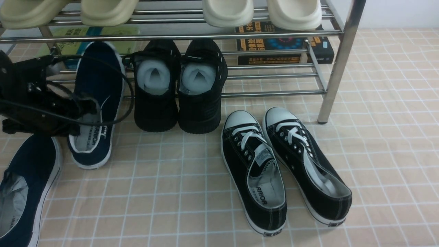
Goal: Take the shoes off the shelf from the light coffee tablecloth by hand.
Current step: 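Set the held shoe down on the floor in front of the rack with the left gripper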
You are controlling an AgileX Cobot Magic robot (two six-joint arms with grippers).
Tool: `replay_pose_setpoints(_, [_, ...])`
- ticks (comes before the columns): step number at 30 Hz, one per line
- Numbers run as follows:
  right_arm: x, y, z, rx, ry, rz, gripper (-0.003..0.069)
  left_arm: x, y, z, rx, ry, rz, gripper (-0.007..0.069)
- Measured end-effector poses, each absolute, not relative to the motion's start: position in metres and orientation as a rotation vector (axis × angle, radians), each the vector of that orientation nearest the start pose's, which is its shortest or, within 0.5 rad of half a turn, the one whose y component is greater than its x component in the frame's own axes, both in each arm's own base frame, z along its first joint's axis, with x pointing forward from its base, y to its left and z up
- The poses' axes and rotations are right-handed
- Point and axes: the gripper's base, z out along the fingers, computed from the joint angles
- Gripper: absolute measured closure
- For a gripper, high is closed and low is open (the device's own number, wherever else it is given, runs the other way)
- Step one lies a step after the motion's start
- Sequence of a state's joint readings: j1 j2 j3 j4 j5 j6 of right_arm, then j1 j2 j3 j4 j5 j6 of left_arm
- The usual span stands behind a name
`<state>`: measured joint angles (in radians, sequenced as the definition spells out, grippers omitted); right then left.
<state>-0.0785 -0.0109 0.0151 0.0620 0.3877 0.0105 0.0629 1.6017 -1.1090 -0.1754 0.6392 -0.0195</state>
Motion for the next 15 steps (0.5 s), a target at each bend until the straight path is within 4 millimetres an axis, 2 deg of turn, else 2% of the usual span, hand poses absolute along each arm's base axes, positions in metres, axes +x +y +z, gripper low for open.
replay_pose_setpoints(3, [0.052,-0.002,0.174,0.121,1.871,0.015,0.042,0.306,0.008,0.274,-0.305,2.635,-0.206,0.0598])
replay_pose_setpoints(8, [0.052,-0.002,0.174,0.121,1.871,0.015,0.042,0.277,0.007,0.297,-0.371,2.656,-0.206,0.0598])
replay_pose_setpoints(11, [0.052,-0.002,0.174,0.121,1.871,0.015,0.042,0.265,0.007,0.294,-0.389,2.687,-0.197,0.0598])
replay_pose_setpoints(14, [0.052,-0.002,0.174,0.121,1.871,0.015,0.042,0.252,0.006,0.274,-0.416,2.773,-0.192,0.0598])
replay_pose_setpoints(15, [0.052,-0.002,0.174,0.121,1.871,0.015,0.042,0.251,0.006,0.273,-0.417,2.777,-0.192,0.0598])
